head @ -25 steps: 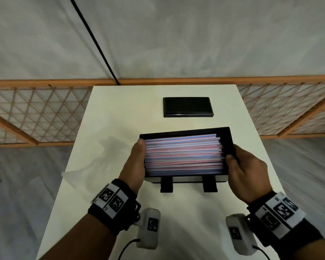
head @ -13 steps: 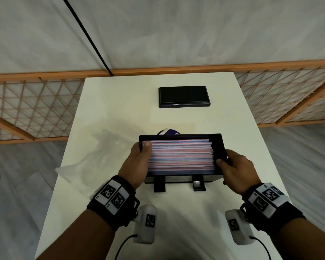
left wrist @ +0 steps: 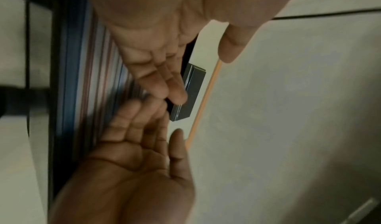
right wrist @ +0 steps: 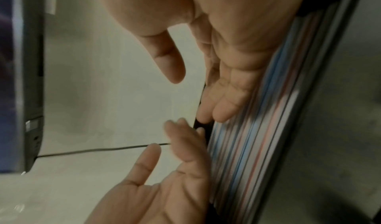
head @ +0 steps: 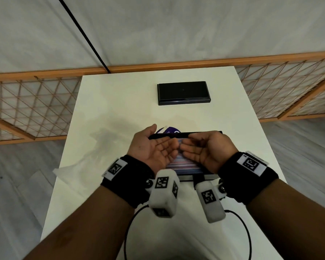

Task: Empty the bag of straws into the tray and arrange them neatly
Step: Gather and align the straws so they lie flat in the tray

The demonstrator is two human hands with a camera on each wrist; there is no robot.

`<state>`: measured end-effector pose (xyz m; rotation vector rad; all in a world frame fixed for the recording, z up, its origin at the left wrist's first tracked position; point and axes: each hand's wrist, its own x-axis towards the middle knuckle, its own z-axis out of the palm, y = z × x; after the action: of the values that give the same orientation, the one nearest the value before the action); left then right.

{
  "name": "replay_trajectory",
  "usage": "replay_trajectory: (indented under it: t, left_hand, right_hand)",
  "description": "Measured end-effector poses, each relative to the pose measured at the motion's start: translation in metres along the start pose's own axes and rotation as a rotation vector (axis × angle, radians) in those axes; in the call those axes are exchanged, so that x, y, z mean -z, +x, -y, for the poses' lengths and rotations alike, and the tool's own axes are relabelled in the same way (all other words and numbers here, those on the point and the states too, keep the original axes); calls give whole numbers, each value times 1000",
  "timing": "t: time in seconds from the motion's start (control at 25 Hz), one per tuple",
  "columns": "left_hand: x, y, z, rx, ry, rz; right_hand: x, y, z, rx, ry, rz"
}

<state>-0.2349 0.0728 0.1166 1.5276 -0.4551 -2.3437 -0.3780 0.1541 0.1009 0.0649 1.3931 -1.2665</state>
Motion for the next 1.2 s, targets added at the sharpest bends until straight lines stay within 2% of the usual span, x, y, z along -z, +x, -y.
replay_trajectory:
  t: [0.52, 1.2]
  left_hand:
    - [-1, 15, 12, 23, 161, -33]
    - [-1, 17, 11, 32, 313, -64]
  right_hand:
    - [7, 17, -9, -69, -24, -30]
    - [7, 20, -9, -53, -80, -40]
